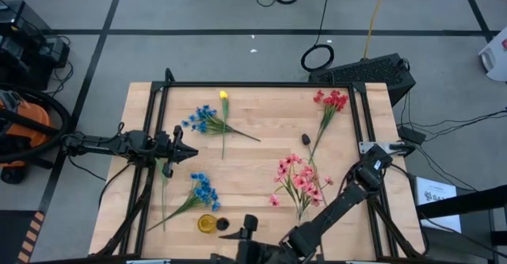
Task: Sort flowers into vase by color
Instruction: Put the top yellow tulip into the transparent vase
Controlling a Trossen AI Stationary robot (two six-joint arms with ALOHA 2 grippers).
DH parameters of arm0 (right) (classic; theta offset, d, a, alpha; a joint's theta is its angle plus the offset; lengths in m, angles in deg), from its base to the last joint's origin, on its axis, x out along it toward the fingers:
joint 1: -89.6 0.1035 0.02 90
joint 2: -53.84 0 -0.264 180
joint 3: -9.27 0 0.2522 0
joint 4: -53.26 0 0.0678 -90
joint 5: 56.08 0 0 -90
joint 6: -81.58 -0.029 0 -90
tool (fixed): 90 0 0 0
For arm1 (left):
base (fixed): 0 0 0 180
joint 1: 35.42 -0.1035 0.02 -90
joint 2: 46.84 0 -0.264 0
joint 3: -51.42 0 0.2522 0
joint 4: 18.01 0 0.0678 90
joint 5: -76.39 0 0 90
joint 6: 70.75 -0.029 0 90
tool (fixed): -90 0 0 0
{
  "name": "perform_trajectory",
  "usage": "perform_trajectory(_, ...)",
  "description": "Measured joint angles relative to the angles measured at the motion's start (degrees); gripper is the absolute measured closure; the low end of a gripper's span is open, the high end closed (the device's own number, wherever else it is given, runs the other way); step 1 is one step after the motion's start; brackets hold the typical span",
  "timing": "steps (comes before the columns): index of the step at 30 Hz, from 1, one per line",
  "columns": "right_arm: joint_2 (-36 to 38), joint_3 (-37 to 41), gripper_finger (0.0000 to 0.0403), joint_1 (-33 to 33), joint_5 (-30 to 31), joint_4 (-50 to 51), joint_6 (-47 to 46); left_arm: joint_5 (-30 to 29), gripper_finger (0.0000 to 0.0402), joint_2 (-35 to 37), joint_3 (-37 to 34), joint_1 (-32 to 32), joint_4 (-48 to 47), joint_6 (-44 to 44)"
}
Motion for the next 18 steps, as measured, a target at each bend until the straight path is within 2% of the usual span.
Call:
perform_trajectory(8,5.21,0.00,0.0192,2.15,0.07,-2.52,2.61,-0.02,0.0366,0.00,0.00,0.00,-0.01,0.00)
perform_trajectory(18,15.42,0.00,0.0192,3.77,0.81,-5.16,6.92,-0.01,0.0366,0.01,0.01,0.00,-0.01,0.00)
